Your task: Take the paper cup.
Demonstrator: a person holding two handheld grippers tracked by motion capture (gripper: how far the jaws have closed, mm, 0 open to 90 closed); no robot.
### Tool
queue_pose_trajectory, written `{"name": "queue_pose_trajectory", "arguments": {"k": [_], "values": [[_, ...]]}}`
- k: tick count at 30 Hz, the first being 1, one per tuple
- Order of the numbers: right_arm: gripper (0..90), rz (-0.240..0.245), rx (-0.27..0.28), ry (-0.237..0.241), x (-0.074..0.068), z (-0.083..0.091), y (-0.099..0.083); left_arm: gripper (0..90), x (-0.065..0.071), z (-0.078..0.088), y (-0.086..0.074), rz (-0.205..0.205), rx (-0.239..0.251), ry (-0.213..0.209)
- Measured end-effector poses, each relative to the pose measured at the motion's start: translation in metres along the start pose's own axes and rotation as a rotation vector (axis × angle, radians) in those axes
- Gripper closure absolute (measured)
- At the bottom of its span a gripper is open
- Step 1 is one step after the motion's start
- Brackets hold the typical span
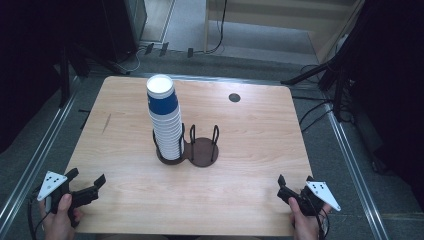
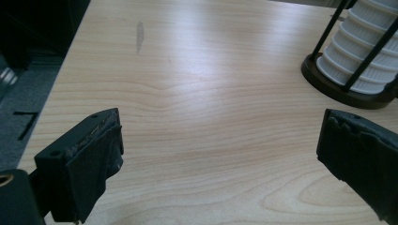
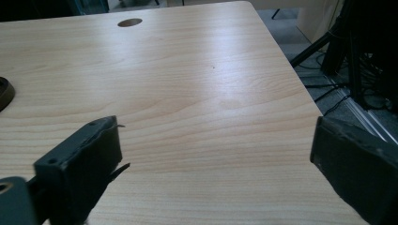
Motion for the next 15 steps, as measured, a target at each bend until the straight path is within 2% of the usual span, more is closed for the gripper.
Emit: {"name": "queue_pose_trajectory", "arguments": {"k": [2, 4, 7, 8, 10, 13, 15], "values": [[9.1, 0.001, -0.005, -0.008, -0.001, -0.001, 0.0, 1.6, -0.001, 0.0, 0.001, -0.011, 0.007, 0.018], [12.5, 0.005, -0.009, -0.019, -0.001, -0.002, 0.0, 1.6, -0.002, 0.001, 0.002, -0.006, 0.018, 0.015], [12.6, -0.006, -0.02, -0.029, 0.0, -0.003, 0.0, 1.6, -0.003, 0.002, 0.003, -0.001, 0.029, 0.004], [12.6, -0.028, -0.019, -0.025, 0.0, -0.002, 0.001, 1.6, -0.003, 0.002, 0.004, -0.012, 0.038, 0.009], [12.4, -0.032, -0.022, -0.032, 0.001, -0.001, 0.003, 1.6, -0.003, 0.002, 0.006, -0.013, 0.044, 0.008], [10.2, -0.03, -0.015, -0.042, 0.0, 0.002, 0.008, 1.7, 0.0, -0.001, 0.006, -0.021, 0.043, -0.003], [10.2, -0.02, -0.005, -0.023, -0.003, 0.005, 0.012, 3.5, 0.001, -0.002, 0.005, -0.028, 0.035, 0.003]]}}
Point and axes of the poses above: each handheld gripper's, and its own axes: z roughly backward along the jaws, y roughly out of its top, x roughly to its right, the point moved 8 cm from there along -z, roughly forward along the jaws, and after that the axes turned 4 degrees about -z, right-handed, at the moved point
